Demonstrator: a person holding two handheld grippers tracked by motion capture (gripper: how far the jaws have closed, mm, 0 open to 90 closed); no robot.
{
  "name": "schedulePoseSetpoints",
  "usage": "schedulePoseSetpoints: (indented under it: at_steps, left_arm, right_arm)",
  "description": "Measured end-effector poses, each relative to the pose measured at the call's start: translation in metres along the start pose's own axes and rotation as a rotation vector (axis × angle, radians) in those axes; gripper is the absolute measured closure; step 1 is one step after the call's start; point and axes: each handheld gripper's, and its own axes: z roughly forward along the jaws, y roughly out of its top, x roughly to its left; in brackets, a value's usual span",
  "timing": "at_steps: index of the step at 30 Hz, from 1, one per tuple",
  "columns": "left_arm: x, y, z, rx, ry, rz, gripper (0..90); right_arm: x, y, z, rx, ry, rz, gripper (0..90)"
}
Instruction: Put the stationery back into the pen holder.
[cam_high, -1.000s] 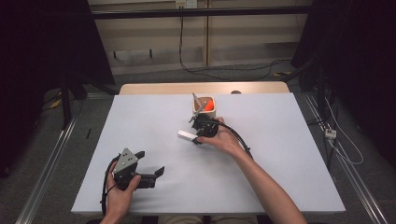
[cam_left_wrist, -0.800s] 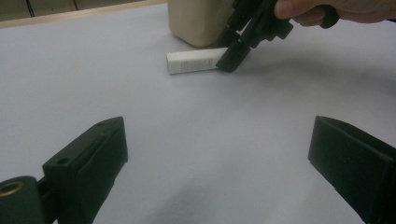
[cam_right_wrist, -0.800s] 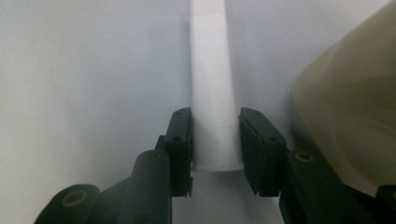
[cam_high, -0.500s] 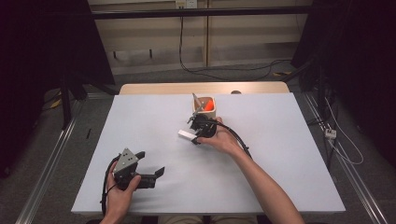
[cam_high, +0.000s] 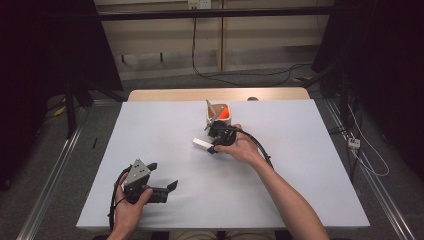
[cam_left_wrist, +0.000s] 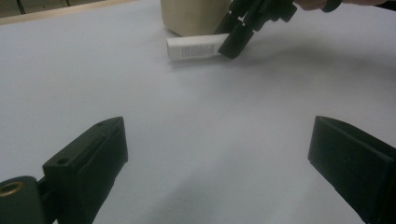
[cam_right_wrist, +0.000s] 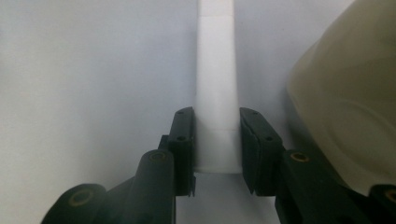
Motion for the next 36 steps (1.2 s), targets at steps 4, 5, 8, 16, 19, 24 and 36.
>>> schedulePoseSetpoints:
  at_steps: [4,5,8,16,19,24,36]
  left_arm:
    - [-0.001,0.005,-0.002,0.007,0.027,0.057,5.4]
    - [-0.001,0.005,-0.001,0.011,0.027,0.055,5.4]
    - [0.0,0.005,0.002,0.031,0.025,0.064,5.5]
    - [-0.007,0.014,0.017,0.047,0.017,0.186,7.1]
    - [-0.012,0.021,0.023,0.051,0.03,0.257,7.1]
    - [-0.024,0.03,0.035,0.073,0.065,0.416,7.8]
    - [-0.042,0.038,0.07,0.055,0.16,0.736,12.5]
  right_arm:
    - [0.005,-0.001,-0.01,-0.027,0.005,-0.005,67.4]
    - [0.006,-0.001,-0.011,-0.03,0.007,-0.01,67.4]
    - [0.009,-0.004,-0.013,-0.025,0.015,-0.012,67.4]
    - [0.015,-0.014,-0.023,-0.047,0.043,-0.011,67.4]
    - [0.019,-0.015,-0.03,-0.056,0.051,-0.015,67.4]
    - [0.027,-0.02,-0.039,-0.067,0.065,-0.019,67.4]
    - [0.033,-0.032,-0.051,-0.074,0.081,-0.02,67.4]
